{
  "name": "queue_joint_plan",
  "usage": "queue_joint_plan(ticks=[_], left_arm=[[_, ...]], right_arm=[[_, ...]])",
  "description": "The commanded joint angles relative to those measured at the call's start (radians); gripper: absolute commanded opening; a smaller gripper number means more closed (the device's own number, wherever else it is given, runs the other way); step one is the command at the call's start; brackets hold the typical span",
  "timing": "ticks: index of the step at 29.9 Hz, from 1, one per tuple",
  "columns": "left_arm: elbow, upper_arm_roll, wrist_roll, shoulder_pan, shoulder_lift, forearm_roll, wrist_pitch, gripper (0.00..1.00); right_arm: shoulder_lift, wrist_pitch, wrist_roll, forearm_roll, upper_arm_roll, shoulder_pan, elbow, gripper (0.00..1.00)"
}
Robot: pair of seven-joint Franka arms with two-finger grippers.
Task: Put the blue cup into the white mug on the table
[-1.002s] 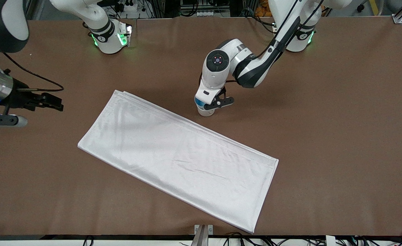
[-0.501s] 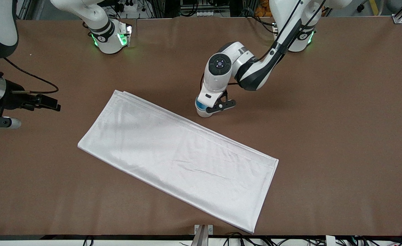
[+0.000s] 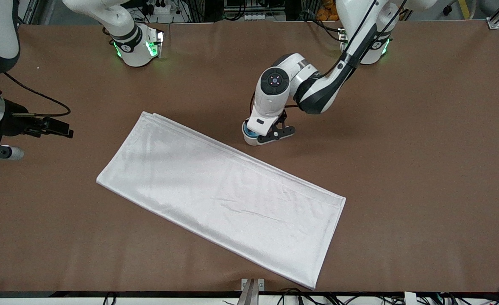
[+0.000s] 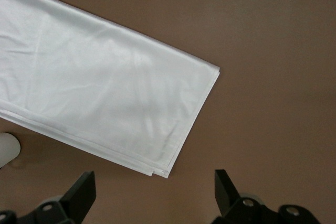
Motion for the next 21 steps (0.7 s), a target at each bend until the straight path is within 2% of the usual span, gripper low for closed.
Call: queue_joint_plan(ticks=[1,4,10,16,21], left_arm=[[0.008,0.011,0.022,0.07,-0.065,0.092,-0.088,1.0],[0.008,0.012,0.089,0.164,-0.09,0.121,-0.114,1.0],[0.036,0.012,0.319,0.377,-0.113,0.126,-0.13,1.0],[0.077,0.009,0.514,0.53,-0.113,0.126,-0.166,1.0],[0.08,0.009,0.617,0.586,-0.139,0.126,-0.224,1.0]], right_arm=[[-0.016,-0.002,-0.03,0.014,0.011,-0.038,0.015,1.0],[-0.025,-0.005,-0.038,-0.003,0.007,-0.036,0.018,1.0],[-0.068,-0.016,-0.064,-0.136,0.011,-0.028,0.014,1.0],[-0.114,-0.027,-0.071,-0.145,0.013,-0.028,0.006,1.0],[-0.118,-0.042,-0.071,-0.144,0.014,-0.028,0.004,1.0]])
